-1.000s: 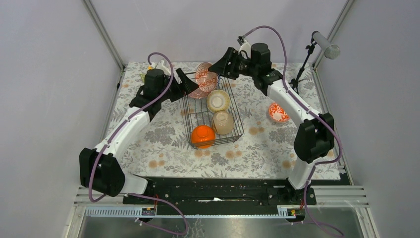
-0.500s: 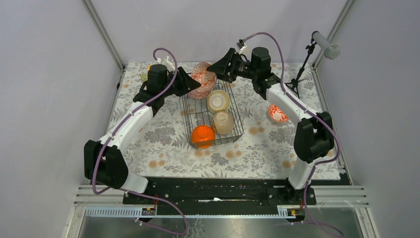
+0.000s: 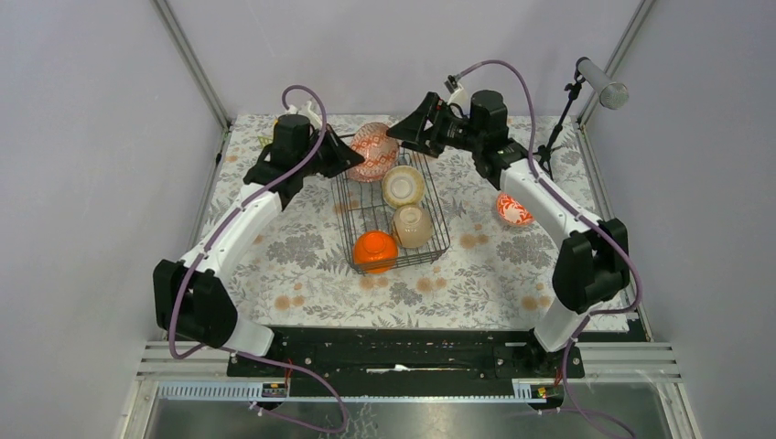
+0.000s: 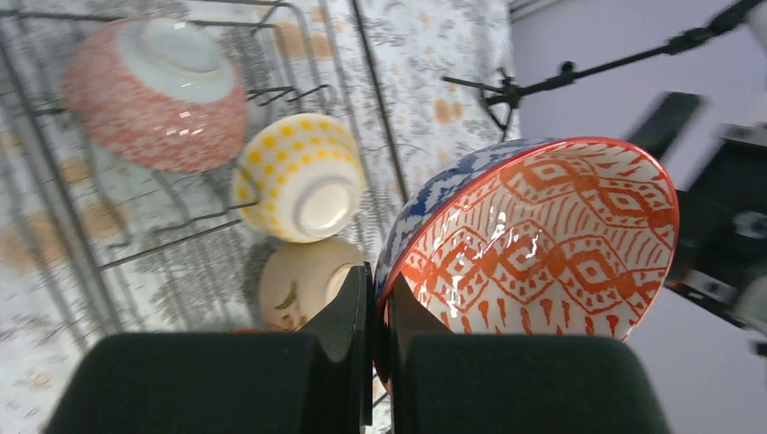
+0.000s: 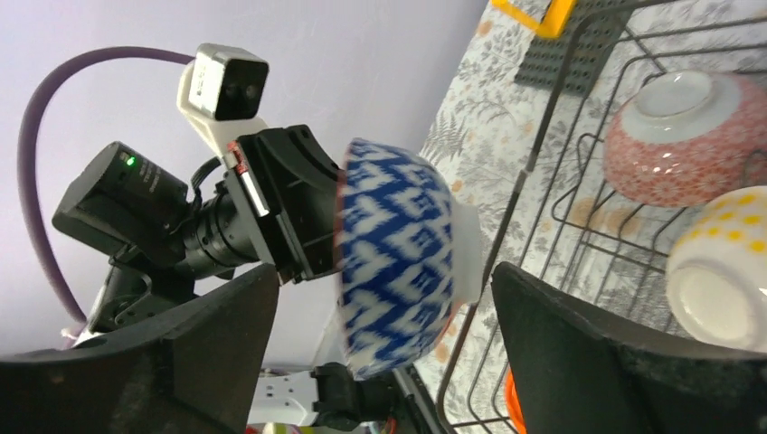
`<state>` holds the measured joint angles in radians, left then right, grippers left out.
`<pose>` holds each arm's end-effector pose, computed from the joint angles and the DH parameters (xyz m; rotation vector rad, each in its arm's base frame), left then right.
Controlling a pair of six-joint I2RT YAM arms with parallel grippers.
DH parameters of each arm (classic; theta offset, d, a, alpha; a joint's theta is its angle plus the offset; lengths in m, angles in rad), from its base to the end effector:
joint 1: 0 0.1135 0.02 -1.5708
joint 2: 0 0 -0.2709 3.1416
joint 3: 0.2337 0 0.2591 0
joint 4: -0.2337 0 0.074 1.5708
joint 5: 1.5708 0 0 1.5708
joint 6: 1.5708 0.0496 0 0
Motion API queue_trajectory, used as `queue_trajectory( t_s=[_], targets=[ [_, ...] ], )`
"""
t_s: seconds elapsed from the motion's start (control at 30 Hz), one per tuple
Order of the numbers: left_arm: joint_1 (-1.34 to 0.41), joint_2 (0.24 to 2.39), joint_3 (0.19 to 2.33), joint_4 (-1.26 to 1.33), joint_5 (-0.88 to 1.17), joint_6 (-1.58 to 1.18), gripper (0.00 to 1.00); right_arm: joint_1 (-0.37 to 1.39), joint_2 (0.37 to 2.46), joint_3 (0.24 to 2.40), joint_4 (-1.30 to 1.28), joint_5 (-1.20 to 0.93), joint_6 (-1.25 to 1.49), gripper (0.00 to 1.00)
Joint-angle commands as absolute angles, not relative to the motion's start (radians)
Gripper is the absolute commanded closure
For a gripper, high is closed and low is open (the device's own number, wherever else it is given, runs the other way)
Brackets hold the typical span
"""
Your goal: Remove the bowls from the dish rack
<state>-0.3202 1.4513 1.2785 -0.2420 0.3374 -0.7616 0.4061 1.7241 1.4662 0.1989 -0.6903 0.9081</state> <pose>0.3336 -0.1279 0.3496 -0.2320 2.0993 -1.0116 0.3848 0.1998 0.3683 -0.1410 1.8579 1.5184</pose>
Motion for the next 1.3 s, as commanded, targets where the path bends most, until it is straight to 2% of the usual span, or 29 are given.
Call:
queue_trajectory(
  t_s=[0.0, 0.13, 0.3, 0.4, 0.53, 0.77, 0.97, 1.1, 1.27],
  targets=[
    [-0.304, 1.381, 1.324, -0.369, 0.183, -0.719, 1.00, 0.404, 1.607, 1.492, 0.074, -0.568, 0.684, 0.01],
    [-0.298, 1.327, 1.329, -0.497, 0.030, -0.743, 1.00, 0.405, 1.599, 1.531, -0.039, -0.480, 0.579, 0.00],
    [-0.283, 1.249, 1.285, -0.603, -0.194, -0.799, 1.00, 0.398, 1.623, 1.628, -0.216, -0.309, 0.594, 0.00],
    [-0.258, 1.204, 1.247, -0.658, -0.282, -0.892, 1.00, 0.377, 1.656, 1.683, -0.282, -0.357, 0.638, 0.00],
    [-0.183, 1.161, 1.184, -0.691, -0.288, -0.983, 1.00, 0.368, 1.659, 1.688, -0.359, -0.236, 0.719, 0.00],
    [-0.033, 1.195, 1.131, -0.767, -0.261, -1.091, 1.00, 0.366, 1.704, 1.773, -0.572, -0.079, 0.702, 0.00],
    [-0.013, 1.264, 1.080, -0.761, -0.244, -1.161, 1.00, 0.365, 1.638, 1.697, -0.584, -0.031, 0.649, 0.00],
    [-0.002, 1.295, 1.040, -0.750, -0.260, -1.154, 1.00, 0.346, 1.584, 1.645, -0.597, -0.101, 0.547, 0.00],
    [0.029, 1.306, 0.956, -0.671, -0.257, -1.156, 1.00, 0.343, 1.520, 1.576, -0.610, -0.070, 0.455, 0.00]
  ],
)
